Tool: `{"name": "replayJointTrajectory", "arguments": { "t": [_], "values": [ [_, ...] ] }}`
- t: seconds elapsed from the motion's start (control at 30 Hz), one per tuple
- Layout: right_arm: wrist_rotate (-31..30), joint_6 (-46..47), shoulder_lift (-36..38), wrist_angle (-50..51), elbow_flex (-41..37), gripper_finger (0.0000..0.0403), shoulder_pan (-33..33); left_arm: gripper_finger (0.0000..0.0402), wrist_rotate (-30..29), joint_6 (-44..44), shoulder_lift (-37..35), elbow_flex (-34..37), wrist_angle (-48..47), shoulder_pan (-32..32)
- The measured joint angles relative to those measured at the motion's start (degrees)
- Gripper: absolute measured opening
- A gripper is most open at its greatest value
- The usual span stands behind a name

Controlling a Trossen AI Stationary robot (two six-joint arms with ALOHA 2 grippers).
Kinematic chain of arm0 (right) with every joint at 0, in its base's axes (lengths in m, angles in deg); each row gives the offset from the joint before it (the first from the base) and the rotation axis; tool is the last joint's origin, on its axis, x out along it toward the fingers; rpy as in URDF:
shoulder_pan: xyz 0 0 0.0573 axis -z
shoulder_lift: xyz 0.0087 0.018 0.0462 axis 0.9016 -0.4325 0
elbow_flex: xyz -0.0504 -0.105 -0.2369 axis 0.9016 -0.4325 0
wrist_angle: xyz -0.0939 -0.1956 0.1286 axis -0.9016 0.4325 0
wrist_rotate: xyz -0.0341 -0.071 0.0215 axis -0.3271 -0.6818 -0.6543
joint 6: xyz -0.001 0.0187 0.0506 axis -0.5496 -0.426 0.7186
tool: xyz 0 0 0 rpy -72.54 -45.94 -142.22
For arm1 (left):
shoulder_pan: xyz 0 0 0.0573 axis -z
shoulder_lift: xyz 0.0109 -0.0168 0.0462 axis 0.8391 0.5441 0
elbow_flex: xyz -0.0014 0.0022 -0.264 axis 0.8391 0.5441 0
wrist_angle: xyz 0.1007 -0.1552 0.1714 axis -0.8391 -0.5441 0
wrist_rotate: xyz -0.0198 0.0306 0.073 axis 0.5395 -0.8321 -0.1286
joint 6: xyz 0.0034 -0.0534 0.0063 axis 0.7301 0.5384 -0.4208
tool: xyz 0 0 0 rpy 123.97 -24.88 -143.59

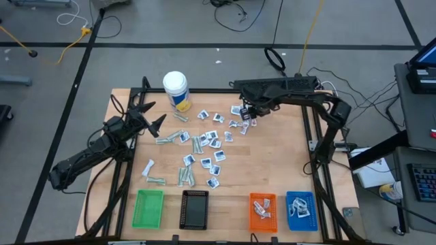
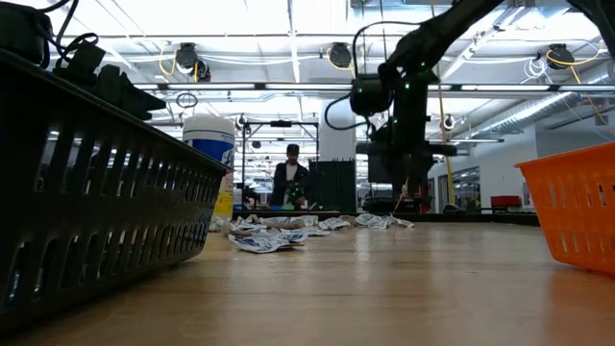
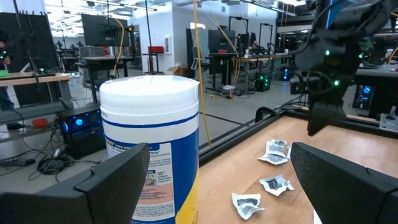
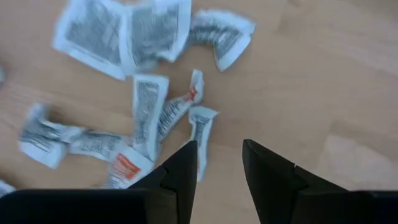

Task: Pick & Place First Aid Supplies
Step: Put the ointment pack into the orange bin

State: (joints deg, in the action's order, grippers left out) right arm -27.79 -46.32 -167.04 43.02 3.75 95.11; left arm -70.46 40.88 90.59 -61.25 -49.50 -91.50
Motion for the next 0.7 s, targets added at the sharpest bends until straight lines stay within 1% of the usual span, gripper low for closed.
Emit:
{"name": "replayJointTrajectory", "arguments": {
  "t": [0.1, 0.2, 0.33, 0.6, 0.7],
  "values": [
    [2.20, 0.04, -1.63, -0.51, -0.65, 0.0121, 0.02, 0.0397, 0.00, 0.00, 0.00, 0.02, 0.00, -0.02],
    [2.51, 0.23, -2.50, -3.00, -1.89, 0.0121, -0.07, 0.0397, 0.00, 0.00, 0.00, 0.01, 0.01, -0.01],
    [5.42, 1.08, -3.92, -5.38, -3.32, 0.0121, -0.09, 0.0397, 0.00, 0.00, 0.00, 0.00, 0.00, -0.02],
    [6.68, 1.27, -5.43, -6.33, -3.95, 0.0120, -0.63, 0.0397, 0.00, 0.00, 0.00, 0.00, 0.00, 0.00],
    [6.55, 1.22, -5.43, -6.65, -3.95, 0.0102, -0.83, 0.0397, 0.00, 0.00, 0.00, 0.00, 0.00, -0.01]
  ]
}}
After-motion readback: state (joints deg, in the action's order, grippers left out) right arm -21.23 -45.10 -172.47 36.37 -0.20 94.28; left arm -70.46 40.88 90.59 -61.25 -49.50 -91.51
